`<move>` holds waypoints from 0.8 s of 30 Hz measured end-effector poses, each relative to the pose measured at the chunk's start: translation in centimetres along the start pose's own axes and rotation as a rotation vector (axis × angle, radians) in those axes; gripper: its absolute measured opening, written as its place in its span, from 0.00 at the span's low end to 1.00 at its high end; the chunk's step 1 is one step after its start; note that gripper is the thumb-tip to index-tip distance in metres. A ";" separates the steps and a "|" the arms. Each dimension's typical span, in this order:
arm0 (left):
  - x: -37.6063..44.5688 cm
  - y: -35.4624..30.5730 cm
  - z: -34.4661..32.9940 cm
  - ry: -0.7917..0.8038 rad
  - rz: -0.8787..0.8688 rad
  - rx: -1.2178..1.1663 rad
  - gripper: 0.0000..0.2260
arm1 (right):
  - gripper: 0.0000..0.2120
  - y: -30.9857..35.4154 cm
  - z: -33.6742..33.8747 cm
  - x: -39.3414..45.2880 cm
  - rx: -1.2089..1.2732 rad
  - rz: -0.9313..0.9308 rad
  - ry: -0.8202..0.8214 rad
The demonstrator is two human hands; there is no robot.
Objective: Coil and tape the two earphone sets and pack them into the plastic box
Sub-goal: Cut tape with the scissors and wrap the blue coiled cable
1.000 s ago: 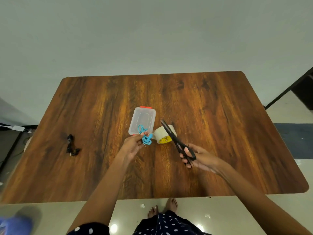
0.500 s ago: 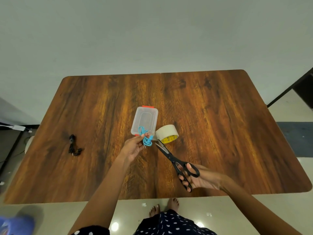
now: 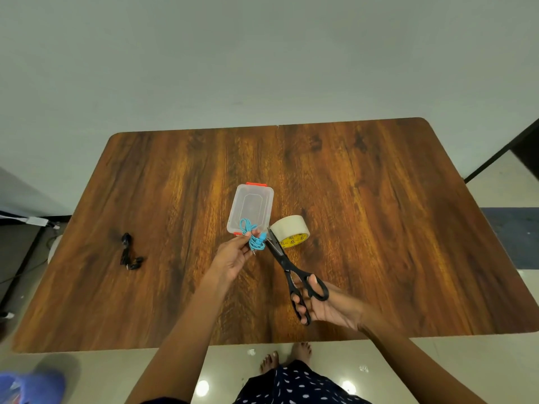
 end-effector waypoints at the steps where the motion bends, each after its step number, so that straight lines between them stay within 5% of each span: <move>1: 0.0 0.0 0.0 -0.002 -0.001 -0.009 0.14 | 0.29 0.0 -0.1 0.2 0.006 0.008 -0.003; 11: 0.0 0.1 -0.3 -0.028 0.012 -0.100 0.10 | 0.30 -0.7 -0.2 0.9 0.040 0.014 0.001; 24: -0.2 0.0 -0.6 -0.029 0.039 -0.193 0.17 | 0.36 -0.9 -1.4 1.4 0.072 0.038 0.025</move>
Point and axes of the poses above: each hand's wrist, its own x-axis towards the middle knuckle, its own z-axis out of the back of the hand, y = z × x, the point moved 8 cm from there along x, towards the middle knuckle, and after that the axes turned 5 degrees about z, right-handed, at the moved point
